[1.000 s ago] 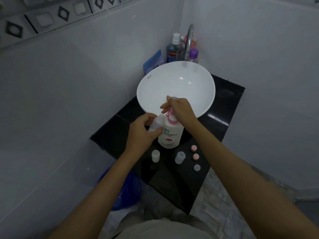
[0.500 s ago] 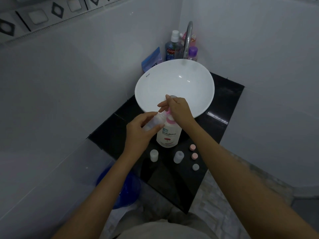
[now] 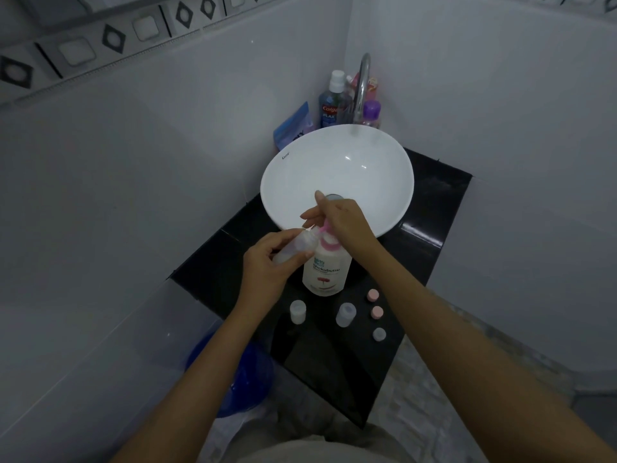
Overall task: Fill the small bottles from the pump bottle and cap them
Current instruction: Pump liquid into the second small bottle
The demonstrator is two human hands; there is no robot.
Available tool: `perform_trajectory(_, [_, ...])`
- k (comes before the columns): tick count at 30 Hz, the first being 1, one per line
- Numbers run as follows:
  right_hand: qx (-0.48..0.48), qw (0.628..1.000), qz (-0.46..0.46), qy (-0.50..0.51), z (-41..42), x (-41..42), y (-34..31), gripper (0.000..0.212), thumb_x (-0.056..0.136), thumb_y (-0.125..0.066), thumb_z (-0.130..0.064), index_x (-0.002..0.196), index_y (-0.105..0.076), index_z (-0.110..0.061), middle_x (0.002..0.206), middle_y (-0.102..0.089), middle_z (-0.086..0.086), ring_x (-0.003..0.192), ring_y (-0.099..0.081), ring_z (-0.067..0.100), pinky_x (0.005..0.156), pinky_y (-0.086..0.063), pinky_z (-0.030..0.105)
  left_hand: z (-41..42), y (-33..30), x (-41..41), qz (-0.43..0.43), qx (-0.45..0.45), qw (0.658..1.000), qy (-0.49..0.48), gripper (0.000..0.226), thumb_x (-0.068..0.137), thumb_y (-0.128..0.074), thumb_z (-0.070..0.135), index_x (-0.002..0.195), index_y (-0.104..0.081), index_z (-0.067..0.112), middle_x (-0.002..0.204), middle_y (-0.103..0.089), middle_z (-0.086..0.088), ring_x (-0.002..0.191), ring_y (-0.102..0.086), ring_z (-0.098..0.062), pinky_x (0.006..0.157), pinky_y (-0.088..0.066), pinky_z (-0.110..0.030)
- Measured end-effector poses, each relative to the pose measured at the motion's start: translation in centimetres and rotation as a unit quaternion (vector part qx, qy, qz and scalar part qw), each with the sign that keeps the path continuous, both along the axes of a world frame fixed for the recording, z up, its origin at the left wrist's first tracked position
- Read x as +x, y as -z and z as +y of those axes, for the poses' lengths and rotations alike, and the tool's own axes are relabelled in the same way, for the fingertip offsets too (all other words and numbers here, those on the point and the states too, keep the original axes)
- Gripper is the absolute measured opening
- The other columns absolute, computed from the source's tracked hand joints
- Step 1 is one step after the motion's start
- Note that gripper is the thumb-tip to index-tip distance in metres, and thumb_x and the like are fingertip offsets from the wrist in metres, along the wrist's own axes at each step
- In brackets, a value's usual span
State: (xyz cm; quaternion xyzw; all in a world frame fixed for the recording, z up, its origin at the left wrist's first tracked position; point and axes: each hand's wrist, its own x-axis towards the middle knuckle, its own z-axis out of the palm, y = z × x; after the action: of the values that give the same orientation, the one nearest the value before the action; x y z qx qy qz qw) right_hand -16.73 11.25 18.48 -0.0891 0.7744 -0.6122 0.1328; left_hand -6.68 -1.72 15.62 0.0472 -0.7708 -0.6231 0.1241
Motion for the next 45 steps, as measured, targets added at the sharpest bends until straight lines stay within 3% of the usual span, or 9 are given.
perform_trajectory(5, [0.013, 1.0, 0.006, 0.013, -0.2, -0.3, 1.5, 0.048, 0.1, -0.037, -0.027, 0.081, -0.074, -0.002, 0.071, -0.07, 0.007, 0.079, -0.065, 0.022, 0.084, -0.049, 0.034, 0.0, 0.4, -0.2, -0.017, 0.005, 1.0, -0.002, 0.039, 0.077, -0.076, 0.017, 0.114, -0.067, 0.015, 0.109, -0.068, -0.004, 0.104, -0.064, -0.014, 0.084, -0.054, -0.023])
perform_trajectory(14, [0.011, 1.0, 0.0, -0.012, 0.1, -0.4, 1.1, 0.046, 0.098, -0.041, -0.032, 0.078, -0.076, -0.01, 0.068, -0.071, -0.004, 0.076, -0.065, 0.011, 0.082, -0.048, 0.022, -0.2, 0.1, -0.3, -0.008, 0.006, 1.0, -0.006, 0.038, 0.077, -0.076, 0.015, 0.114, -0.068, 0.014, 0.106, -0.069, -0.003, 0.1, -0.064, -0.011, 0.08, -0.053, -0.019])
perform_trajectory(19, [0.017, 0.999, 0.026, 0.035, -0.4, -0.5, 1.8, 0.048, 0.1, -0.038, -0.028, 0.079, -0.075, -0.004, 0.072, -0.07, 0.006, 0.08, -0.066, 0.021, 0.086, -0.049, 0.031, -0.1, -0.2, -0.4, -0.005, 0.013, 1.0, -0.005, 0.037, 0.076, -0.076, 0.017, 0.112, -0.069, 0.015, 0.104, -0.069, -0.002, 0.096, -0.064, -0.006, 0.078, -0.051, -0.013])
perform_trajectory(25, [0.047, 0.998, 0.021, 0.027, -0.4, -0.2, 2.8, 0.047, 0.099, -0.039, -0.029, 0.078, -0.075, -0.007, 0.074, -0.071, 0.004, 0.079, -0.065, 0.018, 0.078, -0.05, 0.032, 0.0, 0.2, -0.2, -0.018, 0.008, 1.0, -0.007, 0.036, 0.076, -0.076, 0.014, 0.111, -0.069, 0.012, 0.106, -0.068, -0.004, 0.099, -0.064, -0.01, 0.078, -0.05, -0.011])
perform_trajectory(28, [0.032, 0.999, 0.022, -0.004, 0.1, -0.5, 1.7, 0.046, 0.099, -0.039, -0.029, 0.079, -0.075, -0.007, 0.069, -0.07, -0.002, 0.078, -0.065, 0.015, 0.085, -0.05, 0.03, 0.0, -0.1, -0.2, -0.01, 0.004, 1.0, -0.007, 0.037, 0.077, -0.076, 0.014, 0.113, -0.068, 0.012, 0.105, -0.068, -0.005, 0.098, -0.064, -0.011, 0.079, -0.052, -0.014])
perform_trajectory(32, [-0.011, 0.999, 0.029, 0.009, 0.0, -0.4, 1.2, 0.046, 0.1, -0.039, -0.025, 0.084, -0.074, -0.001, 0.074, -0.071, 0.008, 0.076, -0.065, 0.015, 0.087, -0.049, 0.028, 0.0, -0.4, -0.4, 0.0, 0.006, 1.0, -0.014, 0.038, 0.076, -0.076, 0.016, 0.113, -0.068, 0.011, 0.104, -0.068, -0.004, 0.098, -0.064, -0.01, 0.08, -0.053, -0.017])
perform_trajectory(37, [-0.016, 0.999, -0.01, 0.031, -0.4, -0.1, 2.3, 0.046, 0.1, -0.038, -0.024, 0.077, -0.074, -0.004, 0.069, -0.07, 0.004, 0.072, -0.063, 0.014, 0.072, -0.049, 0.025, 0.1, 0.0, -0.3, -0.021, 0.01, 1.0, -0.008, 0.039, 0.076, -0.076, 0.016, 0.113, -0.068, 0.011, 0.106, -0.068, -0.004, 0.101, -0.064, -0.011, 0.083, -0.052, -0.017])
perform_trajectory(41, [0.0, 1.0, -0.006, 0.017, -0.2, 0.0, 2.0, 0.045, 0.1, -0.039, -0.023, 0.085, -0.073, 0.003, 0.079, -0.07, 0.014, 0.088, -0.065, 0.026, 0.089, -0.049, 0.036, 0.0, 0.0, -0.2, -0.03, 0.019, 0.999, -0.004, 0.039, 0.076, -0.076, 0.014, 0.114, -0.068, 0.011, 0.107, -0.067, -0.005, 0.101, -0.064, -0.009, 0.08, -0.051, -0.012])
perform_trajectory(45, [-0.04, 0.999, -0.002, 0.007, 0.1, 0.1, 0.8, 0.044, 0.1, -0.039, -0.022, 0.088, -0.073, 0.004, 0.082, -0.071, 0.018, 0.084, -0.065, 0.024, 0.09, -0.049, 0.034, -0.1, -0.8, -0.4, -0.01, 0.02, 1.0, -0.003, 0.037, 0.076, -0.076, 0.013, 0.113, -0.068, 0.01, 0.104, -0.068, -0.005, 0.094, -0.064, -0.002, 0.076, -0.05, -0.01])
